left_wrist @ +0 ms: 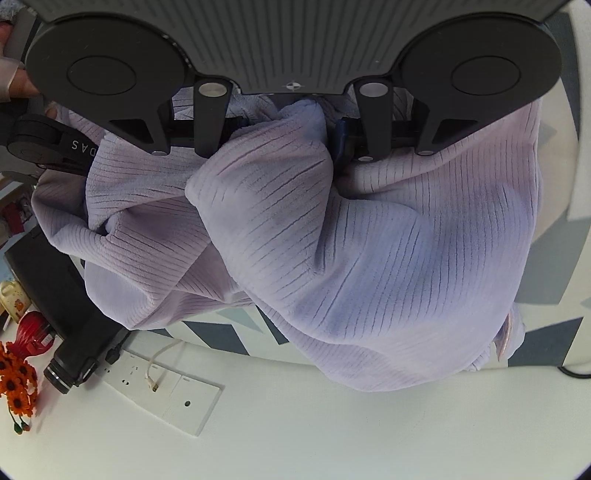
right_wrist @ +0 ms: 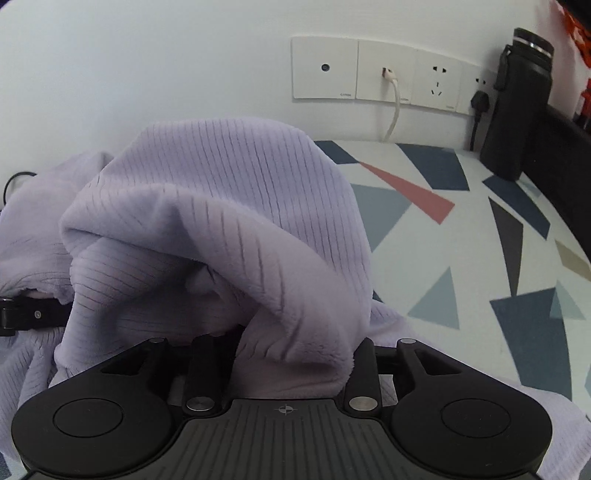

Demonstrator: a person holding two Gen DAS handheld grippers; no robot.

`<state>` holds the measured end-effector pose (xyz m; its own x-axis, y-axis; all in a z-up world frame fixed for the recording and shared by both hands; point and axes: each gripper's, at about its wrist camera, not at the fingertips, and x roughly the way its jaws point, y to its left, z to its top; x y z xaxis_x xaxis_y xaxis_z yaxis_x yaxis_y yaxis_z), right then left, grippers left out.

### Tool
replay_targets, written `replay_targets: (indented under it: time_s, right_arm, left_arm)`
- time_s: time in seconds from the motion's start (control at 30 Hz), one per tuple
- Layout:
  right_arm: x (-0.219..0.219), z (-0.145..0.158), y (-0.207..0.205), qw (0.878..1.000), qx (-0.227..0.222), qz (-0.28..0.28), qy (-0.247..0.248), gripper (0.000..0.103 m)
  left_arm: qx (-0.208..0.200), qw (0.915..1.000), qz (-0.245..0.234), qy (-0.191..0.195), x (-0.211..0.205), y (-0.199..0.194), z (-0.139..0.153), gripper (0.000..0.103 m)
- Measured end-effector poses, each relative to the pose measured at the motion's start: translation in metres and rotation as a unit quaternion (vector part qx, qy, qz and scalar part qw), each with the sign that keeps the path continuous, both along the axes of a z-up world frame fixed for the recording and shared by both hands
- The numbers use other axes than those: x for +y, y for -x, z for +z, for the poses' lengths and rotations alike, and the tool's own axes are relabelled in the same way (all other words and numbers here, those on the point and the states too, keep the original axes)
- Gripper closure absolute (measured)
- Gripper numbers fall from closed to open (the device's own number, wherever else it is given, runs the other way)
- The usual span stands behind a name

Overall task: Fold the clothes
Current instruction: 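Lower the lilac sweater onto the patterned table and open both grippers, then withdraw both open grippers and hover over the crumpled sweater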

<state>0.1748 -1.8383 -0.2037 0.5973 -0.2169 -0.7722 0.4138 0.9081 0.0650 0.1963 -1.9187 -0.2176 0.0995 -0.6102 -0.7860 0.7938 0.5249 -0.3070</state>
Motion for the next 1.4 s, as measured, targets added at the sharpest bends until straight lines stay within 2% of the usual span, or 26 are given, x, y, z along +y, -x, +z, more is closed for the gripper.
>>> replay_targets:
  time_s: [0.07, 0.1, 0.17, 0.23, 0.37, 0.4, 0.43, 0.5, 0.6, 0.73, 0.93, 1.03, 1.23, 1.4]
  right_arm:
    - [-0.002, 0.002, -0.001, 1.0, 0.0, -0.005, 0.001, 0.068]
    - [-0.002, 0.003, 0.003, 1.0, -0.001, -0.004, 0.008, 0.063]
    - [-0.002, 0.007, 0.015, 0.999, -0.004, -0.002, 0.036, 0.047]
    - [-0.004, 0.011, 0.032, 0.999, -0.01, -0.006, 0.05, 0.022]
    - [-0.014, 0.024, 0.075, 0.999, -0.042, -0.022, 0.002, 0.017]
    - [-0.017, 0.03, 0.09, 0.998, -0.055, -0.028, -0.012, 0.014]
    - [-0.02, 0.035, 0.104, 0.997, -0.068, -0.034, -0.025, 0.011]
    - [-0.022, 0.044, 0.137, 0.993, -0.097, -0.04, -0.047, 0.005]
    - [-0.026, 0.056, 0.182, 0.988, -0.124, -0.047, -0.073, 0.003]
    - [-0.028, 0.069, 0.227, 0.986, -0.138, -0.058, -0.079, 0.001]
    - [-0.032, 0.088, 0.294, 0.981, -0.158, -0.075, -0.088, 0.001]
    - [-0.035, 0.098, 0.328, 0.978, -0.168, -0.083, -0.093, 0.001]
    - [-0.026, 0.103, 0.345, 0.984, -0.143, -0.083, -0.06, 0.001]
    - [-0.012, 0.121, 0.328, 0.989, -0.137, -0.057, -0.011, 0.001]
  left_arm:
    - [-0.002, 1.0, 0.005, 0.0, -0.001, 0.0, 0.0, 0.059]
    - [-0.003, 1.0, 0.006, 0.002, 0.001, 0.001, 0.001, 0.059]
    - [-0.005, 0.9998, 0.011, 0.013, 0.009, 0.006, 0.003, 0.055]
    - [-0.006, 0.9996, 0.015, 0.023, 0.019, 0.012, 0.006, 0.051]
    - [0.012, 0.9985, 0.042, 0.035, 0.043, 0.022, 0.018, 0.045]
    - [0.019, 0.9976, 0.049, 0.044, 0.051, 0.025, 0.024, 0.04]
    - [0.024, 0.9965, 0.054, 0.06, 0.06, 0.029, 0.031, 0.036]
    - [0.034, 0.9932, 0.062, 0.093, 0.079, 0.036, 0.045, 0.017]
    - [0.035, 0.9885, 0.067, 0.131, 0.107, 0.053, 0.065, 0.013]
    - [0.044, 0.9879, 0.082, 0.124, 0.135, 0.076, 0.073, 0.012]
    - [0.075, 0.981, 0.119, 0.134, 0.208, 0.106, 0.071, 0.012]
    - [0.061, 0.9786, 0.148, 0.13, 0.242, 0.118, 0.075, 0.011]
    - [0.025, 0.9733, 0.189, 0.128, 0.28, 0.127, 0.081, 0.009]
    - [0.005, 0.972, 0.203, 0.118, 0.277, 0.122, 0.075, 0.008]
